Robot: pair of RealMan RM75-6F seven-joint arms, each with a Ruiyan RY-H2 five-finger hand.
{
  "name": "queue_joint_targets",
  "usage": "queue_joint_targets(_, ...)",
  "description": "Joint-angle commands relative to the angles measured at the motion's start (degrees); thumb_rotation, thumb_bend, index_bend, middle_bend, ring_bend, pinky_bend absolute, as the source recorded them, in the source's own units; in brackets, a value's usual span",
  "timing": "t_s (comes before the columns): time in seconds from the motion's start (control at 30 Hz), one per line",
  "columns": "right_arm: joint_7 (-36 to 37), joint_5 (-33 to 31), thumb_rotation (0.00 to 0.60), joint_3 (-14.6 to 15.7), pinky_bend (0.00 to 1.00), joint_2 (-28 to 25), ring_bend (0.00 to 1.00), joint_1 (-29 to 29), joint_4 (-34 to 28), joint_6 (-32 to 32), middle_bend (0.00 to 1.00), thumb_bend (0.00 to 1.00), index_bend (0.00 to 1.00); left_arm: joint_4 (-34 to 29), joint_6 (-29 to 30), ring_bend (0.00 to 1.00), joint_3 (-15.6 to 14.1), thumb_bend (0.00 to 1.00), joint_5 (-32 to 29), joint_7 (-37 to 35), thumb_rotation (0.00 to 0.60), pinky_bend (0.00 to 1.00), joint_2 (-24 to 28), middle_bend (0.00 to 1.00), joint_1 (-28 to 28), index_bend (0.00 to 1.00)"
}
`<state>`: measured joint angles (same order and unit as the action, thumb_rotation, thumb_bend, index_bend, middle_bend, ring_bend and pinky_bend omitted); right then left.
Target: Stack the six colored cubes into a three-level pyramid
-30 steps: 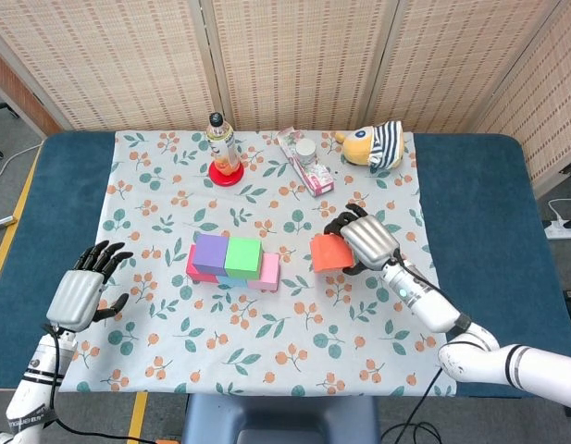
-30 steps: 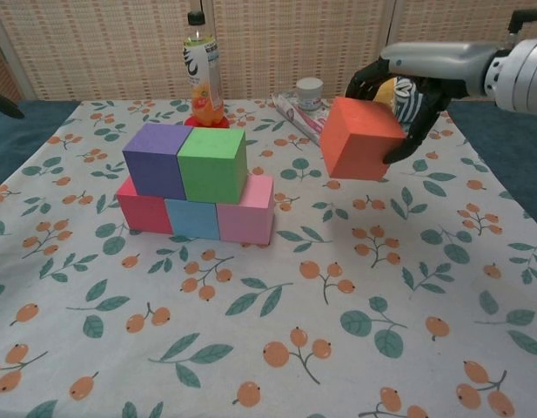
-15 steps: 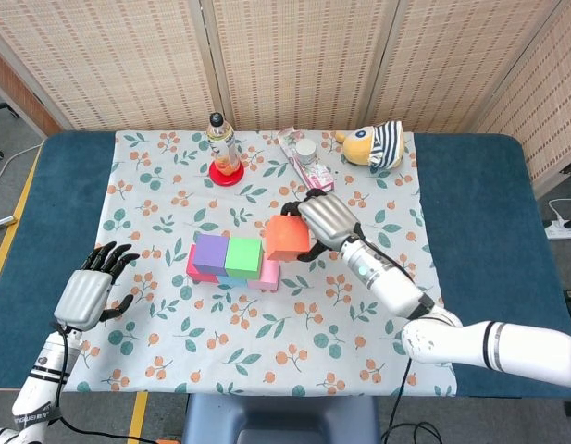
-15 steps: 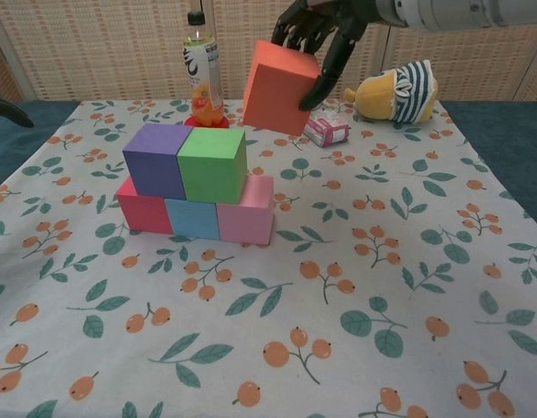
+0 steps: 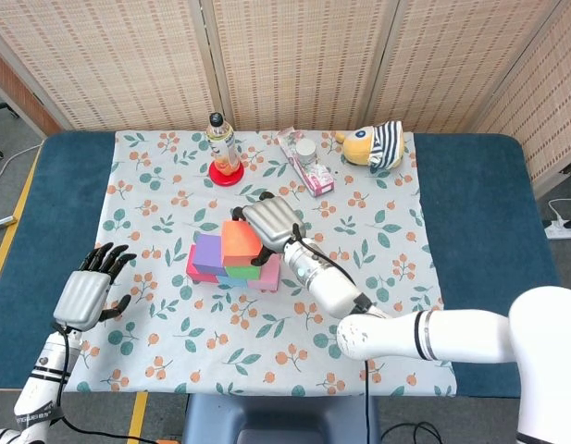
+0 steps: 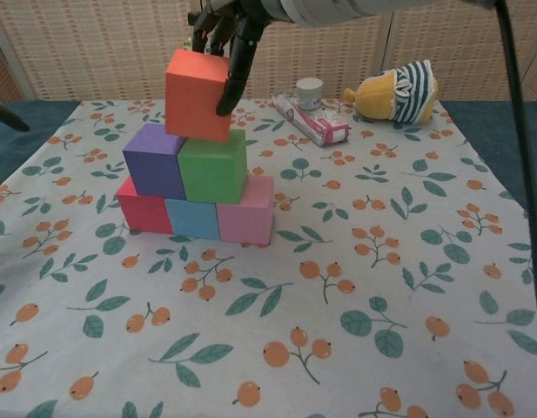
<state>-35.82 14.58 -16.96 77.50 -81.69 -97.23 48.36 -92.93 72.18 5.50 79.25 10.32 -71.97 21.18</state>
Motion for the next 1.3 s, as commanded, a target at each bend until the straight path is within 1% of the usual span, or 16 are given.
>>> queue_joint_targets(0.03, -4.7, -7.1, 0.6, 0.3, 0.16, 3.3, 0.36, -4.7, 2.9, 2.4, 0.44, 0.02, 0.42, 0.4, 0.1, 0.04, 0.0, 0.34, -0.1, -0.5, 0.6, 0.12, -0.2, 0.09, -0.1, 0.18)
queue_joint_targets(0.3, -8.2, -12.9, 0.6, -0.1, 0.16, 5.9, 0.36, -8.5, 5.6, 4.0, 0.44, 0.02, 0.38, 1.5, 0.3, 0.03, -0.1, 0.34, 0.2, -2.3, 0.6, 0.12, -0.5, 0.09, -0.4, 0.17)
queue_joint_targets(0.7, -11.4, -15.8, 0.6, -0.9, 0.12, 7.2, 0.35, -10.8, 6.0, 6.3, 0.44, 0.02, 0.34, 2.1, 0.2, 0.03, -0.2, 0.34, 0.7, -3.1, 0.6, 0.11, -0.7, 0.08, -0.3, 0.17)
queue_joint_targets(0.8, -12.4, -16.6, 0.6, -0.9, 0.11, 7.7, 0.33, -11.3, 6.2, 6.8, 0.44, 0.02, 0.29, 2.1, 0.2, 0.02, -0.2, 0.34, 0.9, -3.3, 0.6, 0.11, -0.7, 0.08, -0.3, 0.17)
queue_joint_targets(0.9, -13.0, -17.2, 0.6, -1.2, 0.09, 8.2, 0.29, -11.6, 6.5, 7.0, 0.43, 0.02, 0.21, 2.2, 0.3, 0.02, -0.2, 0.34, 0.9, -3.5, 0.6, 0.11, -0.7, 0.08, -0.3, 0.17)
queue_joint_targets(0.97, -13.2, -17.4, 0.6, -1.4, 0.08, 8.4, 0.26, -11.6, 6.5, 7.1, 0.4, 0.02, 0.14, 2.3, 0.4, 0.02, -0.2, 0.34, 0.9, -3.7, 0.6, 0.11, -0.7, 0.08, -0.4, 0.17)
queue_joint_targets(1.07, -13.2, -17.3, 0.6, -1.6, 0.05, 8.5, 0.18, -11.3, 6.4, 7.2, 0.31, 0.02, 0.02, 2.5, 0.4, 0.02, -0.2, 0.34, 1.0, -4.1, 0.6, 0.11, -0.7, 0.08, -0.4, 0.17)
queue_joint_targets(1.2, -12.8, -16.7, 0.6, -1.8, 0.01, 8.2, 0.1, -10.6, 5.7, 6.8, 0.21, 0.02, 0.0, 2.7, 0.5, 0.02, -0.2, 0.34, 1.0, -4.4, 0.6, 0.11, -0.7, 0.07, -0.5, 0.17)
queue_joint_targets(1.3, -12.2, -15.8, 0.6, -1.9, 0.0, 7.9, 0.07, -9.9, 5.1, 6.7, 0.18, 0.02, 0.0, 2.7, 0.6, 0.02, -0.2, 0.34, 1.0, -4.5, 0.6, 0.11, -0.7, 0.07, -0.6, 0.17)
